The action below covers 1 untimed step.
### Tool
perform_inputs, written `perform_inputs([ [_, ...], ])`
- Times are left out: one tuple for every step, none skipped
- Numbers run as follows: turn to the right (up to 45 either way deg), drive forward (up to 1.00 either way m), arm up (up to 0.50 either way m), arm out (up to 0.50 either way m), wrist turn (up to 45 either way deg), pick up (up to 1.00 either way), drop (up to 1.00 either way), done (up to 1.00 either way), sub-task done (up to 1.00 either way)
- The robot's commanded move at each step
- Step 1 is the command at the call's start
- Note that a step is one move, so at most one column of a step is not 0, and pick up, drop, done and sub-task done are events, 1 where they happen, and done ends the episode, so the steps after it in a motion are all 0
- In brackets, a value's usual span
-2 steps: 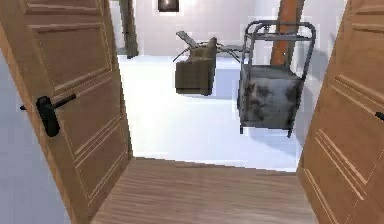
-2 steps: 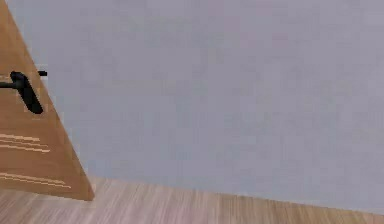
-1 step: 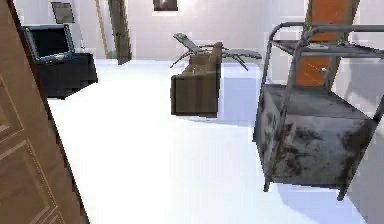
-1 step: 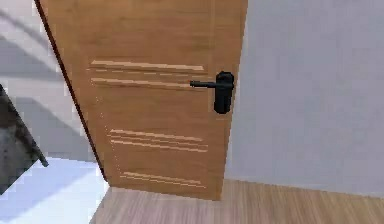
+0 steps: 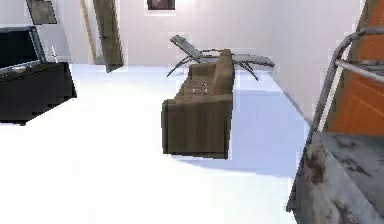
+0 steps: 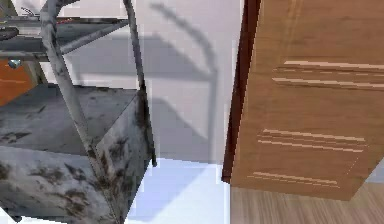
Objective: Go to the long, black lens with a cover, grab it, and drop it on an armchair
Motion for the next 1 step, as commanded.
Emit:
perform_inputs([
  [3.0,0.00,0.00,0.00,0.0,0.00,0.00,0.00,0.00],
])
